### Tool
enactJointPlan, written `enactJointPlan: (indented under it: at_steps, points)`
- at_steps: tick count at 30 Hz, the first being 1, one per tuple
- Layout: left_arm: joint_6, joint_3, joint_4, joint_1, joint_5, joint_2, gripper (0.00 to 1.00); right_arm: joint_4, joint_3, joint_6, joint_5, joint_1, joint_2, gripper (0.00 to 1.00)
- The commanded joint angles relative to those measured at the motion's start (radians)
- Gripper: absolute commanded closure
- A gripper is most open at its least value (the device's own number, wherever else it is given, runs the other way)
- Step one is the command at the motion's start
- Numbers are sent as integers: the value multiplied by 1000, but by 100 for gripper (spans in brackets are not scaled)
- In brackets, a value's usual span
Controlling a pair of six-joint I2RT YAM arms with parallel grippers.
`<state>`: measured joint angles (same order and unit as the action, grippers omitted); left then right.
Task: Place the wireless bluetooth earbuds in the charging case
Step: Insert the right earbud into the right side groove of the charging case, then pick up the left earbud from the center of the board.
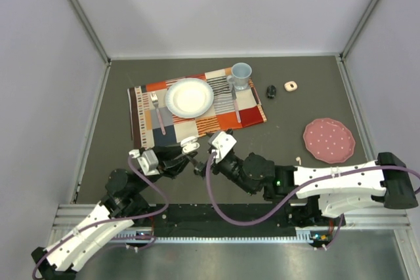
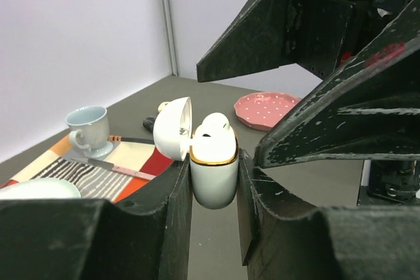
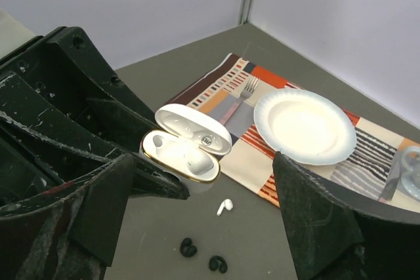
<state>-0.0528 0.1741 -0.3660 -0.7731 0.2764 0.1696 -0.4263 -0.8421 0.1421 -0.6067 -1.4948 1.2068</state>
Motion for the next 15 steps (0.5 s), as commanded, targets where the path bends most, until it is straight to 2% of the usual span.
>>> enactJointPlan:
  at_steps: [1, 6, 8, 12, 15]
  points:
    - [13, 39, -71, 3, -25, -24, 100, 31, -60, -42, -18, -13, -62, 12]
    - [25, 25, -50, 1, -40, -54, 100, -58, -20, -101, -28, 22, -206, 3]
    - [28, 22, -34, 3, -54, -73, 100, -42, 0, -186, -30, 79, -245, 1]
    - [31, 28, 10, 1, -104, -111, 100, 127, -15, -392, 7, 212, -320, 1]
    - [27, 54, 65, 1, -159, -142, 100, 328, -57, -548, 4, 321, -309, 1]
